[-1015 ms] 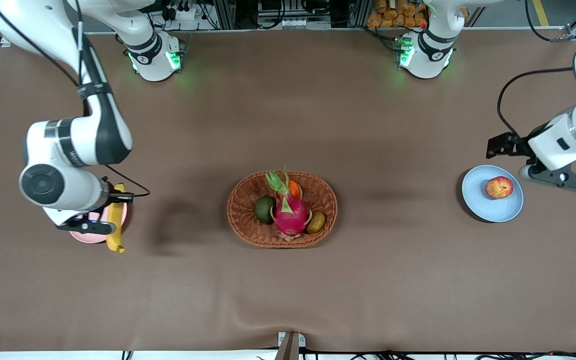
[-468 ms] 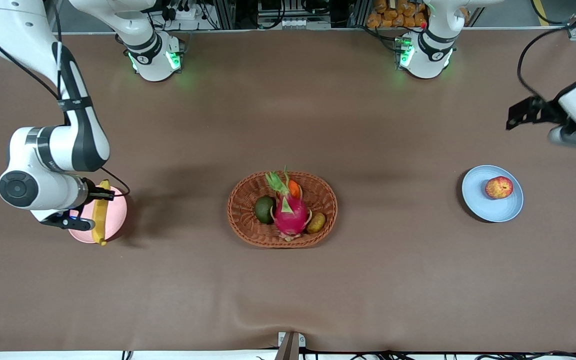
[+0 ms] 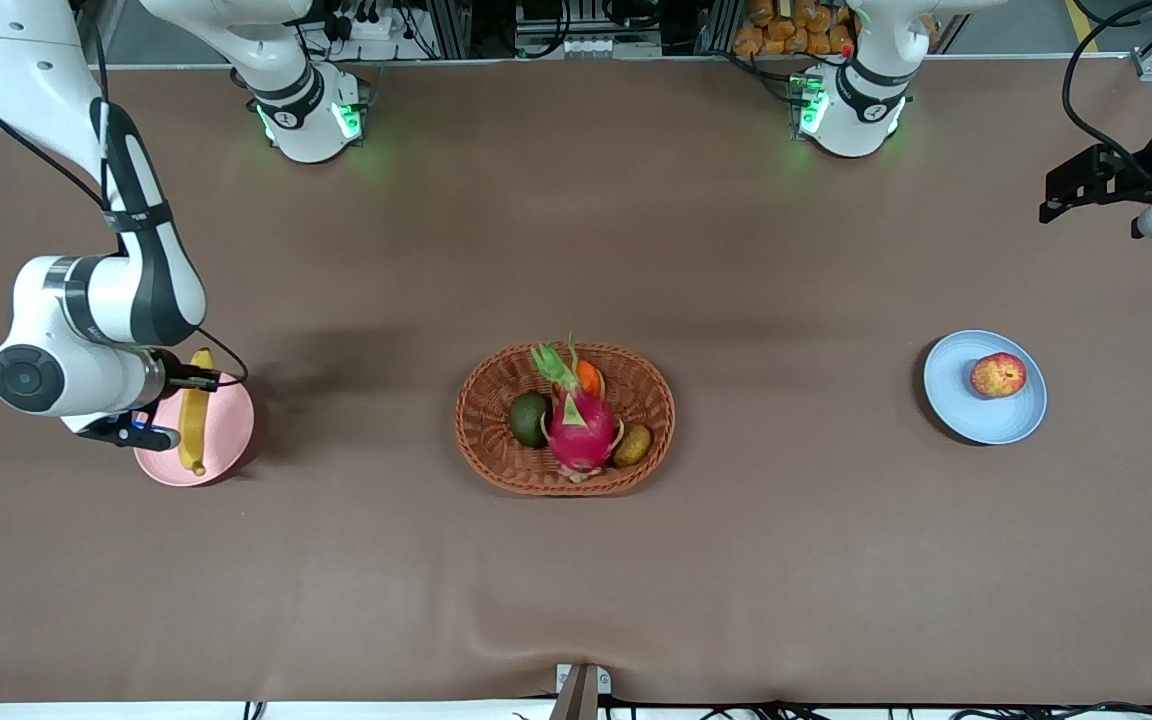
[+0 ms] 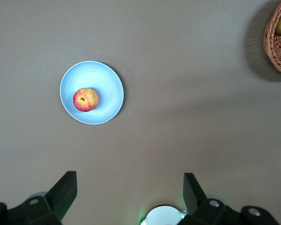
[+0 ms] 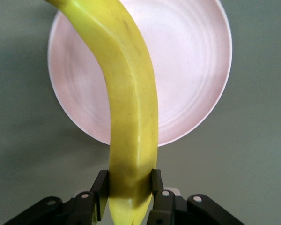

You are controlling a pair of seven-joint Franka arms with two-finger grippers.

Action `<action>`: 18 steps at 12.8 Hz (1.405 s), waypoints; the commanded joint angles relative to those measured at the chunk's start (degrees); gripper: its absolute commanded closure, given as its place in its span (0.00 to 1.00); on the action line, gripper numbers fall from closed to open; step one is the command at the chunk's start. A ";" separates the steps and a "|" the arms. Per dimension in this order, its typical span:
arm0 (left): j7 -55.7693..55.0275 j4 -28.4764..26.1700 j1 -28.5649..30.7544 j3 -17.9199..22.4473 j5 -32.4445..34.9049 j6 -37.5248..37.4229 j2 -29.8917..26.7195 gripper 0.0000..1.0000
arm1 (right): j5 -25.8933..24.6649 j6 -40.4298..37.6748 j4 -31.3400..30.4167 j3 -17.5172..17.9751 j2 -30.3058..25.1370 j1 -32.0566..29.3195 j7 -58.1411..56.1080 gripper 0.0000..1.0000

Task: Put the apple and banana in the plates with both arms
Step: 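Lower the banana onto the pink plate and open the right gripper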

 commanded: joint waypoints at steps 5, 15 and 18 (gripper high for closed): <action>-1.98 2.07 -0.63 0.02 0.72 1.49 1.65 0.00 | 0.85 0.14 -0.57 1.53 -3.14 -2.25 -1.53 0.00; -13.95 1.63 -1.07 0.02 0.63 2.11 1.66 0.00 | 9.73 -13.87 11.34 1.18 -15.01 -2.34 -18.05 0.00; -13.07 1.81 -0.89 -0.07 0.54 2.11 1.74 0.00 | 9.55 -22.61 19.01 0.04 -17.02 -2.43 -17.44 0.00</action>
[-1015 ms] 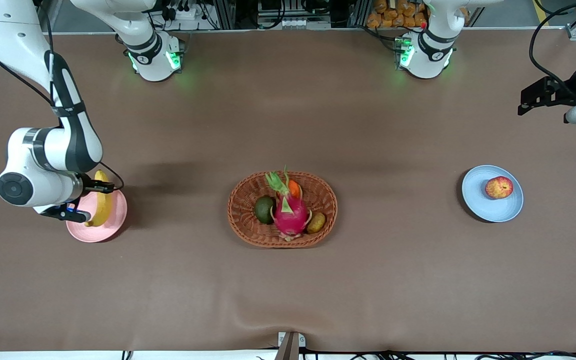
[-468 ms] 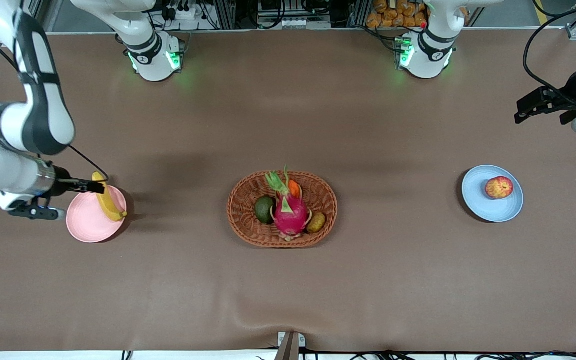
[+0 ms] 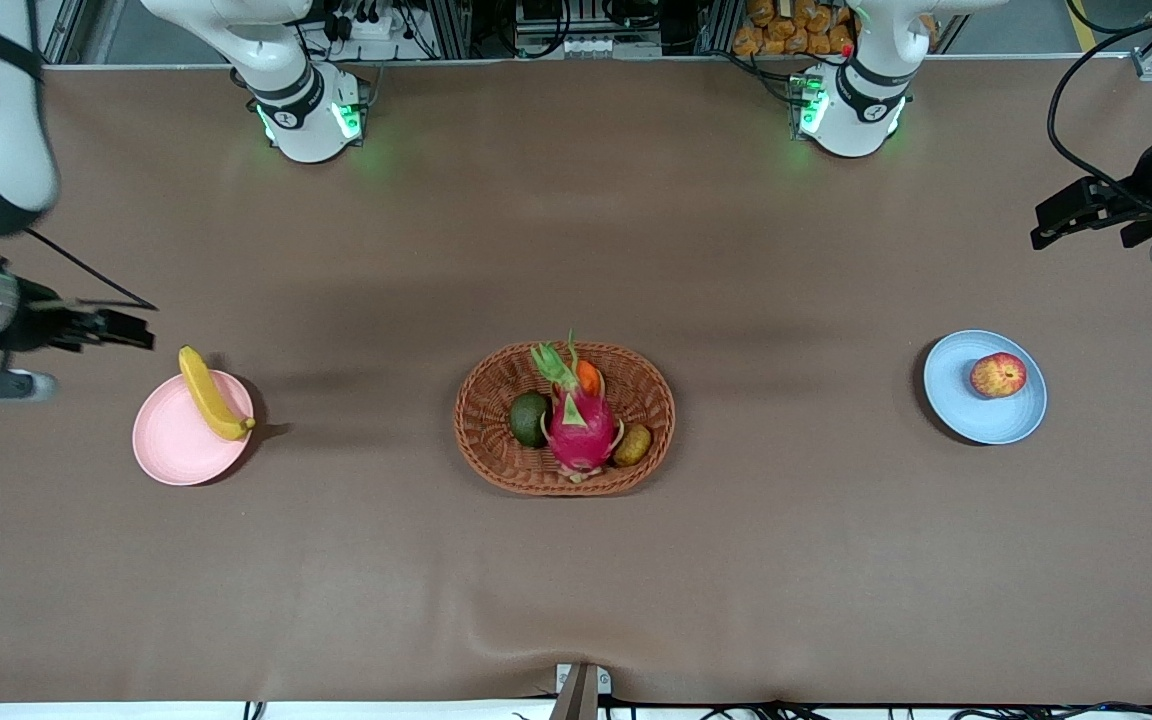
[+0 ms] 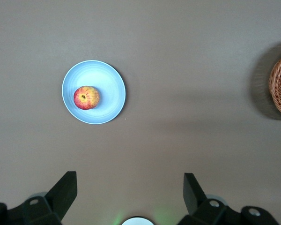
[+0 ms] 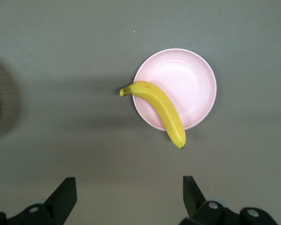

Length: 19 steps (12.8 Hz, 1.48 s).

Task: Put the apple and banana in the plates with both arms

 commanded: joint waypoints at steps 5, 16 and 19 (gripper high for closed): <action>0.00 1.14 0.11 -0.12 0.63 -0.20 0.39 0.00 | 0.06 -6.97 3.17 -0.47 -8.74 -1.81 0.59 0.00; 1.49 1.14 -0.25 -0.30 1.16 -0.46 0.83 0.00 | -2.40 -5.83 1.58 0.06 -10.42 -1.02 4.56 0.00; 1.49 1.14 0.02 -0.38 1.16 -0.64 1.00 0.00 | -2.49 -6.18 1.85 0.41 -10.51 -0.76 2.54 0.00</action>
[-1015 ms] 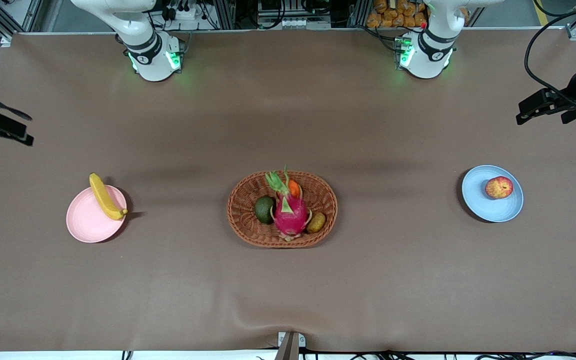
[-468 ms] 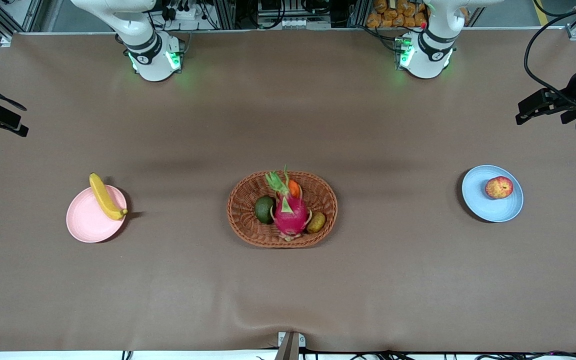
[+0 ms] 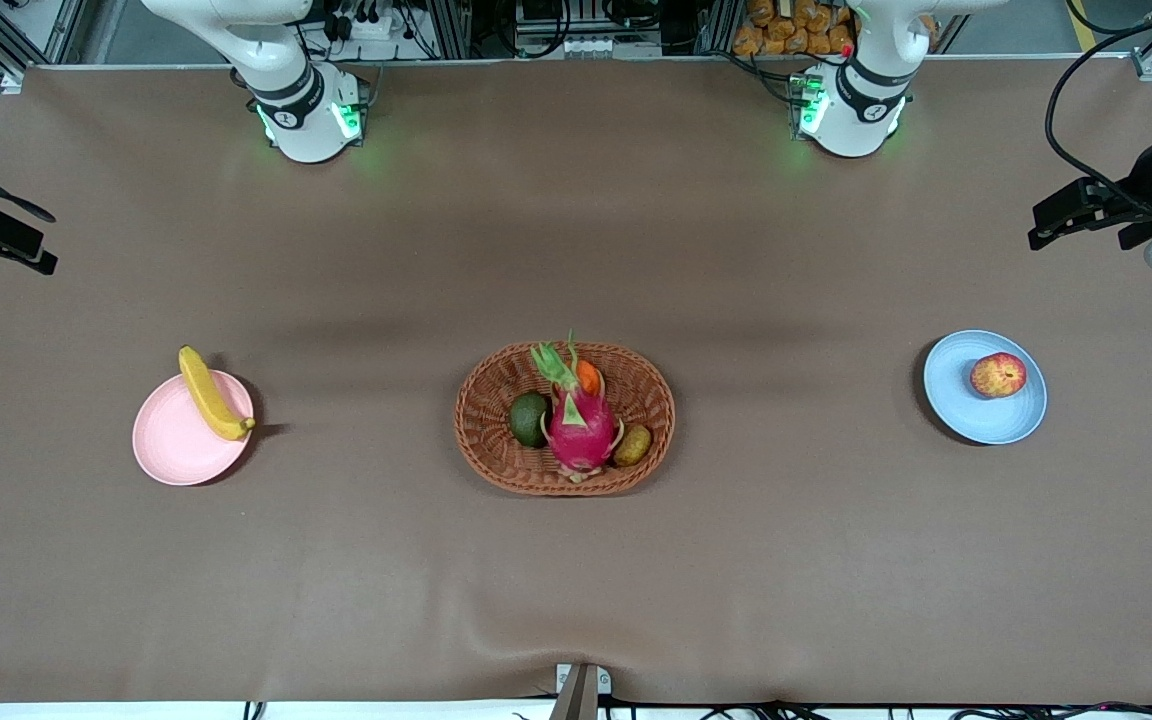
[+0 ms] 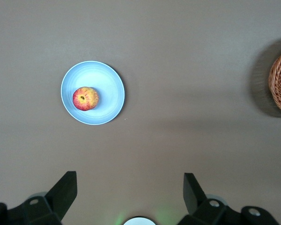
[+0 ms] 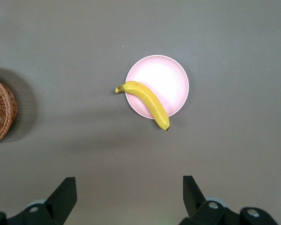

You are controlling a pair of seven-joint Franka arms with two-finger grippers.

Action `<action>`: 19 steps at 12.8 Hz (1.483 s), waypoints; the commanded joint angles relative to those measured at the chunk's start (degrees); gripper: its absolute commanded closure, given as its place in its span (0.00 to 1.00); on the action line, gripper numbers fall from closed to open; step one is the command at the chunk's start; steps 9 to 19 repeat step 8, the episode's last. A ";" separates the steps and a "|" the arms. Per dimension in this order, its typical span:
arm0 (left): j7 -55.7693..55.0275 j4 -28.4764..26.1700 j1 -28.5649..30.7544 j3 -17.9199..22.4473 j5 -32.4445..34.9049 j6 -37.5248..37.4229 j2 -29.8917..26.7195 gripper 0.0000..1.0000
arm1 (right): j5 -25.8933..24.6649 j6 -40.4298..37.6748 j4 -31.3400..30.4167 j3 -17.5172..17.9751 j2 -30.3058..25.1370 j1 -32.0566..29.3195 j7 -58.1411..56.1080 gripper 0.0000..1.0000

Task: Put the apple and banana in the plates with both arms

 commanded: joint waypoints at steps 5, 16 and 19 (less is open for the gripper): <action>0.58 1.15 -0.37 -0.14 1.25 -0.62 0.65 0.00 | -0.99 -0.09 -1.04 0.51 -1.30 0.21 -0.84 0.00; 0.58 1.15 -0.46 -0.14 1.25 -0.62 0.65 0.00 | -0.99 -0.10 -1.04 0.42 -1.22 0.04 -0.84 0.00; 0.58 1.15 -0.46 -0.14 1.25 -0.62 0.65 0.00 | -0.99 -0.10 -1.04 0.42 -1.22 0.04 -0.84 0.00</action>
